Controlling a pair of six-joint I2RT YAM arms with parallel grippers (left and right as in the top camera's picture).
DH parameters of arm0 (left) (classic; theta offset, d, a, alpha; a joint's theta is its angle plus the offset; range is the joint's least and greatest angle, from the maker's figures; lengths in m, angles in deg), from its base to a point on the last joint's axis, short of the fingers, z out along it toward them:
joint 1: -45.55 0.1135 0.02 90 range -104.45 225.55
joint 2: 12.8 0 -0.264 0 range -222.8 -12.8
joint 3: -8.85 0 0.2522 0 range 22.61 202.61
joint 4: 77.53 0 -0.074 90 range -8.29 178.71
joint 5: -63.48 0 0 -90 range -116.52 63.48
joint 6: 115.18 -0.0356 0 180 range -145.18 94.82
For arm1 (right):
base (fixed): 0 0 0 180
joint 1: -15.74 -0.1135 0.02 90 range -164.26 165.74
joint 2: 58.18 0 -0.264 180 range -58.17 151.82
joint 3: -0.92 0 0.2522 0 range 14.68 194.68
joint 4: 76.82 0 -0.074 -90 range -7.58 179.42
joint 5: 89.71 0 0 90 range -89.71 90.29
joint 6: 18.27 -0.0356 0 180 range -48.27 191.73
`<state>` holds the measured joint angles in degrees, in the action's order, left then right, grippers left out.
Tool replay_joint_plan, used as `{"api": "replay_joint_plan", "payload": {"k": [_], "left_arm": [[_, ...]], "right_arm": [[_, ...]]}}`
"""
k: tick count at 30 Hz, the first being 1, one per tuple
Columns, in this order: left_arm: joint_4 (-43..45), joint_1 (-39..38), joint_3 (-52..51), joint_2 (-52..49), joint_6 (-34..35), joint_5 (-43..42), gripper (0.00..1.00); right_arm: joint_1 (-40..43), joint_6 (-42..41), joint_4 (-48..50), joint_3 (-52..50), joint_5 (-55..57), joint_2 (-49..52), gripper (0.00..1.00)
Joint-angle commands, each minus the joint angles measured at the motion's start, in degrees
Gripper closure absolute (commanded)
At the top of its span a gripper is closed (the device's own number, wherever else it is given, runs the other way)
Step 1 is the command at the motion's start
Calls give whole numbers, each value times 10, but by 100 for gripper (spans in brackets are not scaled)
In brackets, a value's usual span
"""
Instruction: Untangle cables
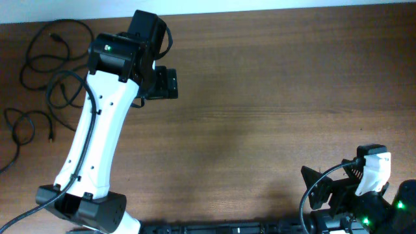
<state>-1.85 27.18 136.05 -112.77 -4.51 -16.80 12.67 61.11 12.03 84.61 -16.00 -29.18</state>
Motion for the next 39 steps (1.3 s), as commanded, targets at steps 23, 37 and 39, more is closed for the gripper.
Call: {"api": "replay_joint_plan", "payload": {"k": [23,37,39], "left_arm": [[0,0,-1,3,8,6,1],[0,0,-1,3,8,6,1],[1,0,-1,3,7,6,1]], "right_arm": [[-3,-4,0,-3,7,1,2],[6,23,10,-51,80,-120,2],[6,72,137,-156,72,-167,2]]}}
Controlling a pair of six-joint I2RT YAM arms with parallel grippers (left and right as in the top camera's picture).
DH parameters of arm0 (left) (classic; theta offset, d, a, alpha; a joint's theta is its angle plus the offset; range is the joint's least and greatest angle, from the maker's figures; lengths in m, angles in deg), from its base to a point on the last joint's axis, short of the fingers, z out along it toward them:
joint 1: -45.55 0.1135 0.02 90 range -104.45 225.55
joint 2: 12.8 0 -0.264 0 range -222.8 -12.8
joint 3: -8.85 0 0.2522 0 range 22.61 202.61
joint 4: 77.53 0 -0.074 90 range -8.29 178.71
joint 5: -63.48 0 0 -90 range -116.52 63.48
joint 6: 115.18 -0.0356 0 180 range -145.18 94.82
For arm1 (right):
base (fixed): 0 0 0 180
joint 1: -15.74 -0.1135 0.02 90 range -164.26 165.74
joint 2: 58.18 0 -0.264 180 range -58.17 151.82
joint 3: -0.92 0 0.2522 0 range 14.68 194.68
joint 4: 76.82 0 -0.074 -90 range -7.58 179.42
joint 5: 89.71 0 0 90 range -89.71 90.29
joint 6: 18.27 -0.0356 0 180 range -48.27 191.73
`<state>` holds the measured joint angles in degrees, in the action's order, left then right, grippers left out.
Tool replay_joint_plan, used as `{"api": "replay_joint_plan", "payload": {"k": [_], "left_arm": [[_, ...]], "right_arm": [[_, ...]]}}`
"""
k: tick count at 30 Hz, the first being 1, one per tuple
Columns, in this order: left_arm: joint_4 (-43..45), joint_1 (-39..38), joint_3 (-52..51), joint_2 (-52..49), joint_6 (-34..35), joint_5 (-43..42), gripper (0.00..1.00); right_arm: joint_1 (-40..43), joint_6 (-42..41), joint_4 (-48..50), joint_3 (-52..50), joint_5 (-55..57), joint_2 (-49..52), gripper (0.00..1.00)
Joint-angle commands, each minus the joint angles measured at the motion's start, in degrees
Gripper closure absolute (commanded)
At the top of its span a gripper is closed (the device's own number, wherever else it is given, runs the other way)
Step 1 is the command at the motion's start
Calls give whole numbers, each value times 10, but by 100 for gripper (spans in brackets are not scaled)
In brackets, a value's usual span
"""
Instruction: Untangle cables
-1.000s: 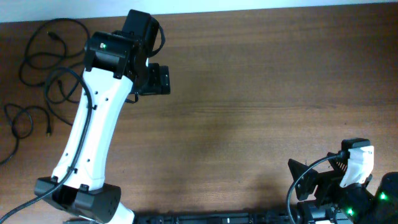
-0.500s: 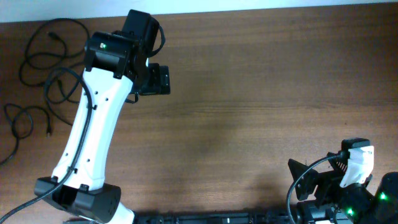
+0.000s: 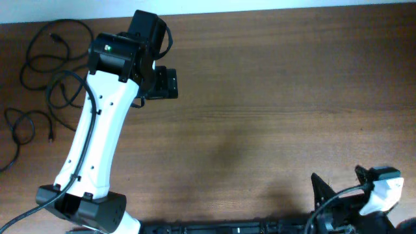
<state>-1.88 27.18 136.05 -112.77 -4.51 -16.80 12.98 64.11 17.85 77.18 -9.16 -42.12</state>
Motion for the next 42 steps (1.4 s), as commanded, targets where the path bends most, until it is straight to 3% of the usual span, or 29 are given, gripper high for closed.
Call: {"api": "replay_joint_plan", "payload": {"k": [1,5,9,12,25,42], "left_arm": [[1,0,-1,3,7,6,1],[1,0,-1,3,7,6,1],[1,0,-1,3,8,6,1],[1,0,-1,3,8,6,1],[1,0,-1,3,8,6,1],[1,0,-1,3,7,6,1]], "right_arm": [[3,42,140,-153,-12,-68,1],[13,44,377,-366,-54,-158,2],[17,42,590,-539,-57,-158,2],[17,42,698,-619,-66,-158,2],[17,74,675,-622,17,-158,2],[17,89,678,-622,11,-158,2]]}}
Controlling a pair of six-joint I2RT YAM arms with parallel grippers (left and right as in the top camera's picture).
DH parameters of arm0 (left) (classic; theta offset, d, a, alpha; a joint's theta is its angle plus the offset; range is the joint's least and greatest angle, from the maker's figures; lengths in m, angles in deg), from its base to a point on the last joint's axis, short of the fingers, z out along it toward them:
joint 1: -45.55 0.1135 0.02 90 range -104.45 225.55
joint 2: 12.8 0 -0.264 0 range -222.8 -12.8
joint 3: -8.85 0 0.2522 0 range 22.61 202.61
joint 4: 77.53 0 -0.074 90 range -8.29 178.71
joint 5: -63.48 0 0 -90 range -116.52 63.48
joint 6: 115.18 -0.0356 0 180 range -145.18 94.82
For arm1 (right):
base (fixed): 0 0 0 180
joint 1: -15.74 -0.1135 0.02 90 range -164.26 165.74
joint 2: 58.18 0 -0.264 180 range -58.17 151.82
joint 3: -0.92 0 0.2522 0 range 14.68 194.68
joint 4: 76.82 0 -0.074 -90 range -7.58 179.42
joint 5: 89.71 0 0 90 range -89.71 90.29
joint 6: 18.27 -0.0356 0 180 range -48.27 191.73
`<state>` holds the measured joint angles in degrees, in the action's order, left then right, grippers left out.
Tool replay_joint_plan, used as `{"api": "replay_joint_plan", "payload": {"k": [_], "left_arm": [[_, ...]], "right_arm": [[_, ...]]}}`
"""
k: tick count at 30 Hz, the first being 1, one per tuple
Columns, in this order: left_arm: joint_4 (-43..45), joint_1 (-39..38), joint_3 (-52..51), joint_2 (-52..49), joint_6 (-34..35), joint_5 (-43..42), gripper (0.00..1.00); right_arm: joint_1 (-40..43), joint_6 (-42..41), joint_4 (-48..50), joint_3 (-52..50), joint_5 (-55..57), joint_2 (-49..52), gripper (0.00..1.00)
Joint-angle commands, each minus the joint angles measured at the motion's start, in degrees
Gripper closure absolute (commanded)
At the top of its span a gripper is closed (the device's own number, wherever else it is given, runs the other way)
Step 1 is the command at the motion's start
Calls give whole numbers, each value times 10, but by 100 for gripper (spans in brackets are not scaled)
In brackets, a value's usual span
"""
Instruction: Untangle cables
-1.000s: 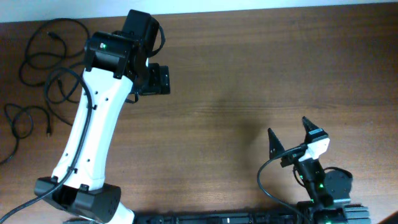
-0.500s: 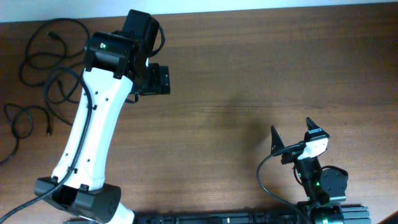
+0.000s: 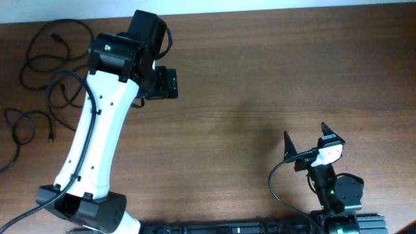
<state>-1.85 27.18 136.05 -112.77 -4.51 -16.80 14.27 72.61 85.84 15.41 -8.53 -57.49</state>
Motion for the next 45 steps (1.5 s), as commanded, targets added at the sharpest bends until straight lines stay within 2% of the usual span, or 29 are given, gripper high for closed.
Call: {"api": "replay_joint_plan", "payload": {"k": [1,6,8,11,12,13,14,15,18,19,20,22,24,27,30,32,33,35,38,45], "left_arm": [[0,0,-1,3,7,8,1],[-23,0,-2,3,8,6,1],[3,0,-12,8,8,-6,1],[104,0,-146,86,8,-14,1],[183,0,-273,157,7,-8,1],[211,0,-344,214,7,-9,1],[214,0,-405,269,7,-9,1],[216,0,-488,372,7,-9,1],[230,0,-633,595,7,14,1],[265,0,-690,687,7,35,1],[291,0,-717,729,4,36,1],[409,0,-790,801,3,36,1],[538,29,-866,837,3,25,1],[574,106,-936,870,-10,-25,1],[610,113,-971,898,-139,-46,1],[717,121,-1018,930,-221,-100,1],[775,136,-1047,947,-223,-119,1],[830,153,-1085,970,-223,-125,1],[877,161,-1130,997,-222,-125,1],[859,199,-1130,997,-218,-101,1]], "right_arm": [[4,4,-2,-4,5,-4,2],[4,4,-2,-4,5,-4,2],[4,4,-2,-4,5,-4,2],[4,4,-2,-4,5,-4,2],[4,4,-2,-4,5,-4,2],[4,4,-2,-4,5,-4,2],[4,4,-2,-4,5,-4,2],[4,4,-2,-4,5,-4,2],[4,4,-2,-4,5,-4,2],[4,4,-2,-4,5,-4,2],[4,4,-2,-4,5,-4,2],[4,4,-2,-4,5,-4,2],[4,4,-2,-4,5,-4,2],[4,4,-2,-4,5,-4,2],[4,4,-2,-4,5,-4,2],[4,4,-2,-4,5,-4,2],[4,4,-2,-4,5,-4,2],[4,4,-2,-4,5,-4,2],[4,4,-2,-4,5,-4,2],[4,4,-2,-4,5,-4,2]]}}
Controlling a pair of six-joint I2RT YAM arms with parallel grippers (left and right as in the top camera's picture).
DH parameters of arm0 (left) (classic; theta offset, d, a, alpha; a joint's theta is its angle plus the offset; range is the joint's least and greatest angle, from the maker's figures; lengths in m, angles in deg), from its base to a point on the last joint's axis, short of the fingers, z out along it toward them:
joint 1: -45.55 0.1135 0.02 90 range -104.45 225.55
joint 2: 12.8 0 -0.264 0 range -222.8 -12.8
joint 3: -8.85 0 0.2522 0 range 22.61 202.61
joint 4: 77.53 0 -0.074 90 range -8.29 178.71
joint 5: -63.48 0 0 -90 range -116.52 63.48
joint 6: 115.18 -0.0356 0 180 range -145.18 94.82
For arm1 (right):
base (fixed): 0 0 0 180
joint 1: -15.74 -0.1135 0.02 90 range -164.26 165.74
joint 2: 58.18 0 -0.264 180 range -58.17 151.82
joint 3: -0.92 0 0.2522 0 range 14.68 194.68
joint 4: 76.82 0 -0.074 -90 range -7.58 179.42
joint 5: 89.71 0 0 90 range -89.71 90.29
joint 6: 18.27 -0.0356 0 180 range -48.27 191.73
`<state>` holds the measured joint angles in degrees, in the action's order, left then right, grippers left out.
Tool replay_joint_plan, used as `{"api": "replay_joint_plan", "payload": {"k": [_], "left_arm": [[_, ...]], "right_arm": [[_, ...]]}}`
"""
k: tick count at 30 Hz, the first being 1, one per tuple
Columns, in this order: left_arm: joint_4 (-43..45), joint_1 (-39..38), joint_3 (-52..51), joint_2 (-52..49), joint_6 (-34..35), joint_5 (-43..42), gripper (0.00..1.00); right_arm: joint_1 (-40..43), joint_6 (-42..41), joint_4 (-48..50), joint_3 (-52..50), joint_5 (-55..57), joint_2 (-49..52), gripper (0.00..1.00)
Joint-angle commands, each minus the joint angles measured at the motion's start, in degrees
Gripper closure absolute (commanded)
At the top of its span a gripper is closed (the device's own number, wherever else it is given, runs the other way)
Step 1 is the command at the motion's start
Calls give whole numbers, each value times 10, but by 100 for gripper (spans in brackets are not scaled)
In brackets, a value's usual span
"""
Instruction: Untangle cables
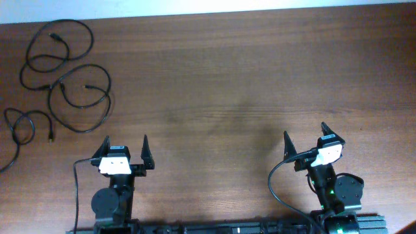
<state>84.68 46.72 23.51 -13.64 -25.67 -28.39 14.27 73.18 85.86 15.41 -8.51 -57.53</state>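
Note:
Thin black cables point(62, 78) lie in loose loops at the table's far left, one looping from the top corner down to a larger ring point(81, 97). A separate small black cable point(26, 127) curls below them near the left edge. My left gripper point(125, 151) stands open at the front left, well below the cables, with nothing between its fingers. My right gripper point(305, 140) stands open at the front right, far from every cable.
The brown wooden table point(247, 84) spans the whole overhead view. A pale wall strip runs along the far edge. Both arm bases sit on a dark rail at the front edge.
The left arm, which was stretched out over the top left of the table, now sits folded at the front left with its gripper open. The full cable loops are uncovered. The right arm is unchanged.
At first the left arm reached across the upper left, covering part of the cables, while the right arm sat low at the bottom right corner. The right arm then shifted and came to its folded pose at the front right. Now the left arm is folded too.

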Motion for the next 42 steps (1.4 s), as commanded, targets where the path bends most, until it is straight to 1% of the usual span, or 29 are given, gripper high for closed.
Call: {"api": "replay_joint_plan", "payload": {"k": [1,3,5,42], "left_arm": [[-7,4,-4,6,-7,14,1],[-7,4,-4,6,-6,14,1],[-7,4,-4,6,9,17,1],[-7,4,-4,5,9,16,1]], "right_arm": [[4,-2,-3,-4,5,-4,2],[4,-2,-3,-4,5,-4,2],[4,-2,-3,-4,5,-4,1],[4,-2,-3,-4,5,-4,2]]}}
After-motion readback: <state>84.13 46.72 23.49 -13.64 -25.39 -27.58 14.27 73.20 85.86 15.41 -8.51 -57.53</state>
